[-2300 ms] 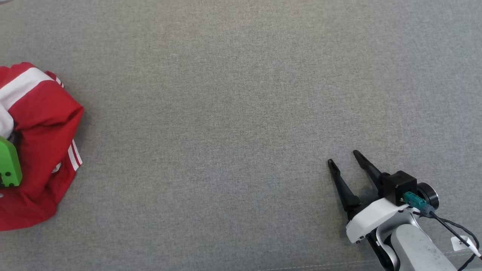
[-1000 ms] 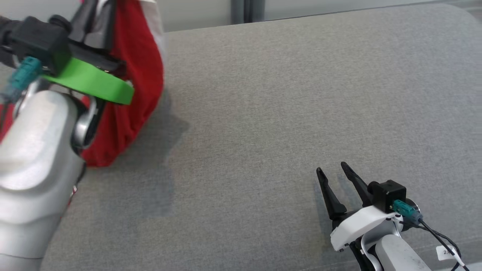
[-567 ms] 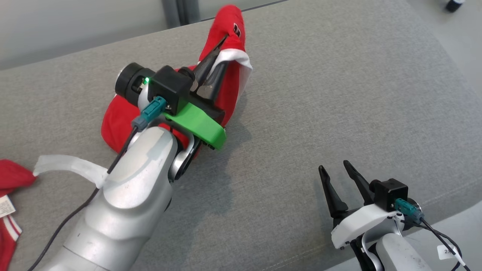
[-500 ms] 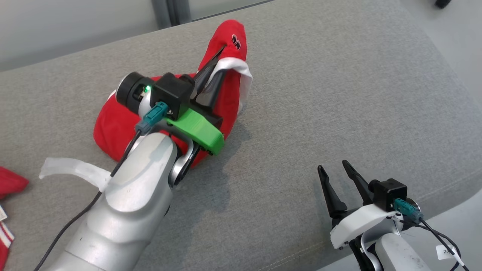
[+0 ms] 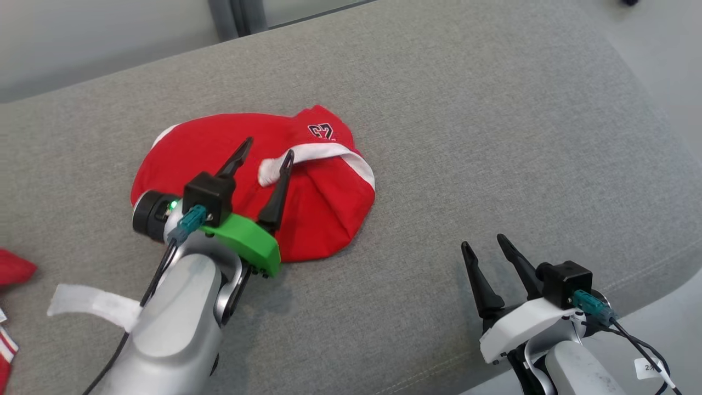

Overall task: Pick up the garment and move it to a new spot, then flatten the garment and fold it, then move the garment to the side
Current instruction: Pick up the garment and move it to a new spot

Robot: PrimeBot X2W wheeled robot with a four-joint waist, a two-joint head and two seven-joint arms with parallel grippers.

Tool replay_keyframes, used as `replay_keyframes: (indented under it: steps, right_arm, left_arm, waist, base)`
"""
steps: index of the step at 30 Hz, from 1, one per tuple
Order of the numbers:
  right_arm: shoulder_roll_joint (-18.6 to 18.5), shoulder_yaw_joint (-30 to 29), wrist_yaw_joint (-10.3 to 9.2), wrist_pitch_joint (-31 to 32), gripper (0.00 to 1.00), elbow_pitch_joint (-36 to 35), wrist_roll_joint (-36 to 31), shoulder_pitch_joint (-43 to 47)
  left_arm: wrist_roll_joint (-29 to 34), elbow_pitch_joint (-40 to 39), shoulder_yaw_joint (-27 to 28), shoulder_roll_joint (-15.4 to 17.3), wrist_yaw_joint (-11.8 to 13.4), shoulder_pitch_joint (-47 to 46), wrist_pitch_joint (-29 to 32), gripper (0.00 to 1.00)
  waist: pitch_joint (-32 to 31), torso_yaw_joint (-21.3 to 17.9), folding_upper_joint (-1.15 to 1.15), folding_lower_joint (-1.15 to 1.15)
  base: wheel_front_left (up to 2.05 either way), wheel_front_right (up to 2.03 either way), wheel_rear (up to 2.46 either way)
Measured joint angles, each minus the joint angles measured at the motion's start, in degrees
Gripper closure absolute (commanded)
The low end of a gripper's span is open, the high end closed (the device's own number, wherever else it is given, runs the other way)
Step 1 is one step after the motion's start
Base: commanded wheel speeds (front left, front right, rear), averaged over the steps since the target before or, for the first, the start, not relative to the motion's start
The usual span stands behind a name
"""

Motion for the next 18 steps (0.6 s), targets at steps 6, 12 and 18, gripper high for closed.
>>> replay_keyframes:
  steps: [6,12,18]
  right_arm:
    - [-0.19,0.64,0.00,0.00,0.00,-0.53,-0.46,0.23]
    - [-0.97,2.42,0.00,0.00,0.00,-1.19,-1.67,0.78]
    - [-1.18,4.36,0.00,0.01,0.00,-1.41,-1.68,0.93]
  left_arm:
    - [1.88,-4.28,5.27,0.54,1.19,6.23,0.00,0.00]
    - [4.63,-10.57,11.56,-0.24,2.03,15.21,0.00,0.00]
    - [6.84,-15.26,16.22,-2.61,2.19,22.78,-0.01,0.00]
  waist:
    - [-1.50,2.57,0.00,0.00]
    - [-3.34,6.00,0.00,0.00]
    - [-4.93,10.11,0.00,0.00]
  base:
    - [0.00,0.00,0.00]
    - [0.00,0.00,0.00]
    - [0.00,0.00,0.00]
